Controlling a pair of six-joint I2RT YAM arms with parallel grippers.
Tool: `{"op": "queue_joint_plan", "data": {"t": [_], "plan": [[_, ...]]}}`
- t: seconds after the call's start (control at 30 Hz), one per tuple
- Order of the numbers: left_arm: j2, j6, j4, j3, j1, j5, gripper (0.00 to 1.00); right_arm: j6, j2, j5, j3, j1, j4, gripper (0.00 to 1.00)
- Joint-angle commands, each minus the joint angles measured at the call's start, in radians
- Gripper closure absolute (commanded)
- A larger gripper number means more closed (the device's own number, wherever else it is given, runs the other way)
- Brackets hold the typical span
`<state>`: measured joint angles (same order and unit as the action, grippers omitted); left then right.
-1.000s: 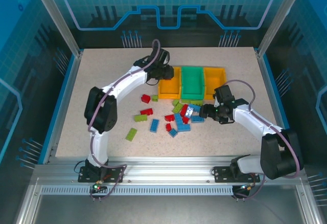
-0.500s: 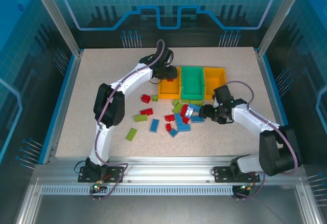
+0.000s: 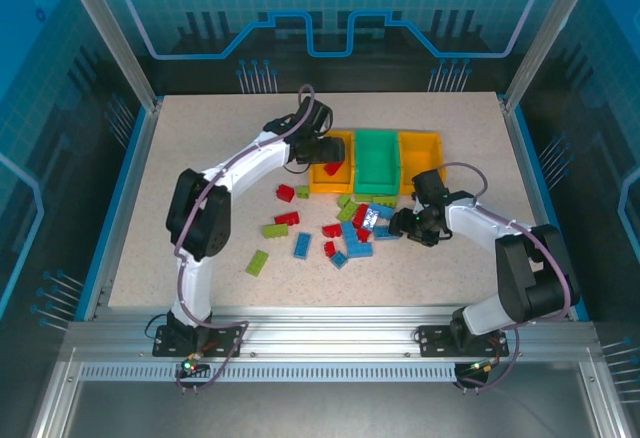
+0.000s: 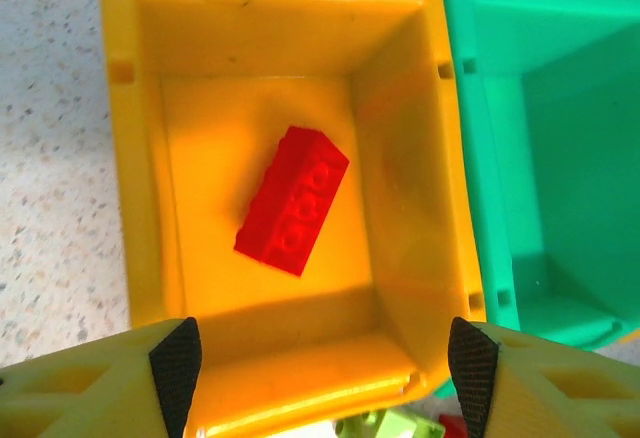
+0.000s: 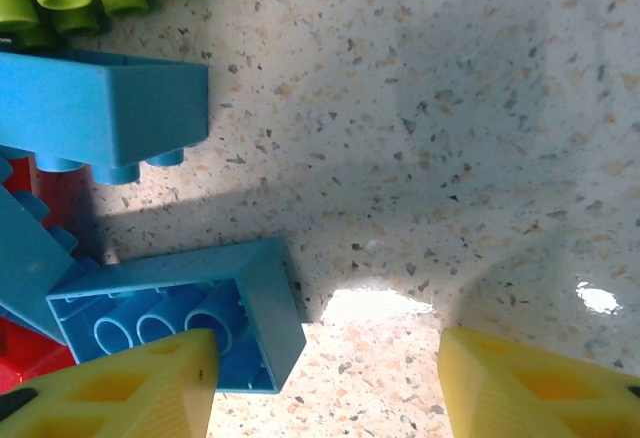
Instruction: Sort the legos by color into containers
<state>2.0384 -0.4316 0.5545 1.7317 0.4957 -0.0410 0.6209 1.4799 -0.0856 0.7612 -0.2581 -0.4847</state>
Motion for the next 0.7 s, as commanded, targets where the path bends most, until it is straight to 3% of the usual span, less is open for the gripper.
{"op": "queue_joint_plan", "data": {"t": [0.0,0.1,0.5,0.67], "plan": [[-0.101,-0.032,-0.052,-0.086,0.007,-0.019,0.29,-0.01,0.028,0.017,0.025,-0.014,0.023,0.4],[-0.151,-0.038,-0.071,-0.16,0.007,-0.027,0.29,-0.019,0.058,0.015,0.036,-0.016,0.042,0.42],[-0.308,-0.078,-0.11,-0.399,0.006,-0.069,0.28,-0.069,0.122,0.051,0.07,-0.02,0.027,0.79],[-0.331,-0.076,-0.099,-0.43,0.006,-0.083,0.27,-0.081,0.078,0.081,0.062,-0.018,-0.026,0.86]]}}
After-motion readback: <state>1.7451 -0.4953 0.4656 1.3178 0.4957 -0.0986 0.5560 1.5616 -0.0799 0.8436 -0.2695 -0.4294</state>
